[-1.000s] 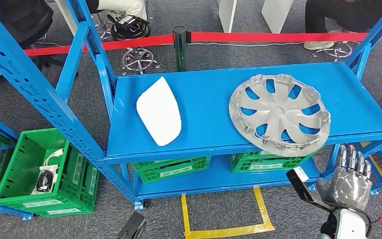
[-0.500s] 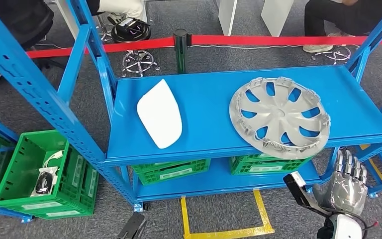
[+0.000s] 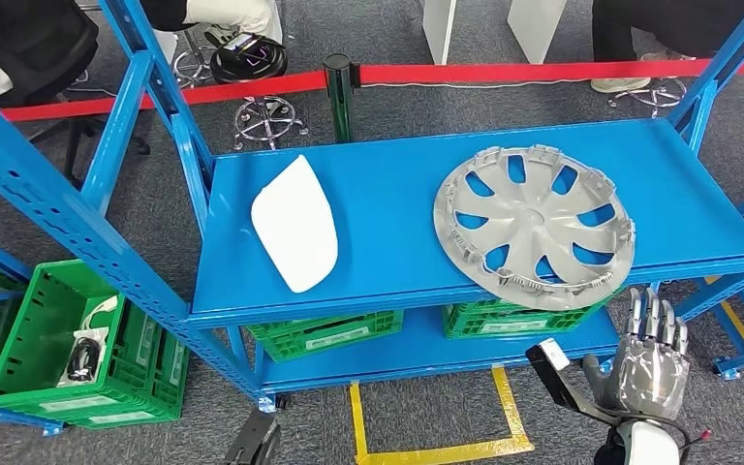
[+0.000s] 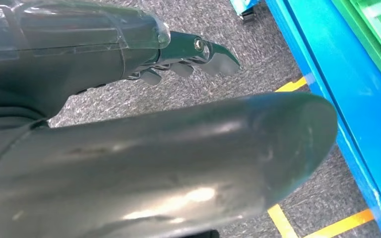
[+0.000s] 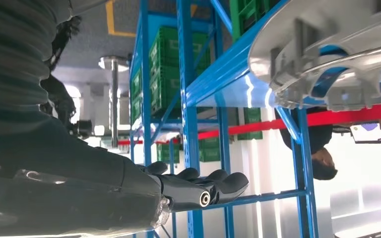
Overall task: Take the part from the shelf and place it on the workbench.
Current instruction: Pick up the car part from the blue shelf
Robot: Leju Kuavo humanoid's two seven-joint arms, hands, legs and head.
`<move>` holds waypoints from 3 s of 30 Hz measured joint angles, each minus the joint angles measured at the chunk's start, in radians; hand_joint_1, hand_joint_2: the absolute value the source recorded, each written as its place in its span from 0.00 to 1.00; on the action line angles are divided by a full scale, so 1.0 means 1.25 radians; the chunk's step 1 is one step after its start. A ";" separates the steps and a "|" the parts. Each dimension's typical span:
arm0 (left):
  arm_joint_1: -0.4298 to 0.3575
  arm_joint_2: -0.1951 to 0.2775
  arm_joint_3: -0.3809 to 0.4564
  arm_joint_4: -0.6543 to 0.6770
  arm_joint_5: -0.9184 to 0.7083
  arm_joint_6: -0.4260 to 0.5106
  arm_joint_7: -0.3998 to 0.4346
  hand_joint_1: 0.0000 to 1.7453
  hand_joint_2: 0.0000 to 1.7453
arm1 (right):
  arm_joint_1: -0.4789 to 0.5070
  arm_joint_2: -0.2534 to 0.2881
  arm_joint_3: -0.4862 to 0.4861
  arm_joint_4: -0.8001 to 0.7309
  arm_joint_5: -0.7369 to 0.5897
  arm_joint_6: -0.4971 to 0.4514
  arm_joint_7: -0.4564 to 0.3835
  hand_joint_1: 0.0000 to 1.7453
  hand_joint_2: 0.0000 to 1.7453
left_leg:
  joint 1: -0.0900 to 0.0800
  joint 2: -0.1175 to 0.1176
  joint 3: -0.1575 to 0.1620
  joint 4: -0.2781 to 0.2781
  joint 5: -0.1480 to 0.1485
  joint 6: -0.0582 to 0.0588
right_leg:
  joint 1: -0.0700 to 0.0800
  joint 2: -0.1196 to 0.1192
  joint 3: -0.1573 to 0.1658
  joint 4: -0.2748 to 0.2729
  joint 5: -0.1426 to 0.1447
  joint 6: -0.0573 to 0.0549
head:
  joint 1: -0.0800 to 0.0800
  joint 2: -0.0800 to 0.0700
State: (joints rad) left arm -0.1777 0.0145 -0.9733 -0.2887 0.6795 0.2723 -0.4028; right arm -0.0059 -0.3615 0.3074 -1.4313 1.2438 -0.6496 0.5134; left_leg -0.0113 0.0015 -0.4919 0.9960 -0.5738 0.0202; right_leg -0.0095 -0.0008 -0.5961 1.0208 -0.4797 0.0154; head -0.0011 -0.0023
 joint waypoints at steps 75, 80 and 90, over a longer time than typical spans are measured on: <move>0.005 -0.025 0.024 0.008 -0.033 -0.030 0.028 0.00 0.00 | -0.030 -0.240 -0.004 0.062 -0.145 0.320 -0.027 0.00 1.00 | 0.009 -0.012 -0.056 0.020 0.039 -0.013 | -0.005 -0.003 0.028 -0.014 -0.015 0.010 | 0.002 0.000; 0.010 -0.024 0.024 0.010 -0.032 -0.024 0.027 0.00 0.00 | -0.001 -0.246 -0.011 0.075 -0.146 0.299 -0.029 0.00 1.00 | 0.009 -0.011 -0.056 0.020 0.039 -0.013 | -0.005 -0.003 0.028 -0.014 -0.015 0.011 | 0.002 0.000; 0.008 -0.029 0.023 0.012 -0.055 -0.028 0.041 0.00 0.00 | -0.053 -0.238 0.002 0.034 -0.032 0.347 -0.041 0.00 1.00 | 0.009 0.009 -0.053 0.019 0.037 -0.011 | -0.005 0.006 0.028 -0.014 -0.014 0.011 | 0.002 0.000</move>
State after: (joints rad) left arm -0.1673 -0.0217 -0.9441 -0.2735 0.6103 0.2375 -0.3514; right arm -0.0723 -0.6586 0.3096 -1.3893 1.2036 -0.2154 0.4626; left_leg 0.0003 0.0128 -0.5585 1.0203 -0.5271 0.0061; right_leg -0.0161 0.0066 -0.5606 1.0039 -0.4972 0.0295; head 0.0010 -0.0023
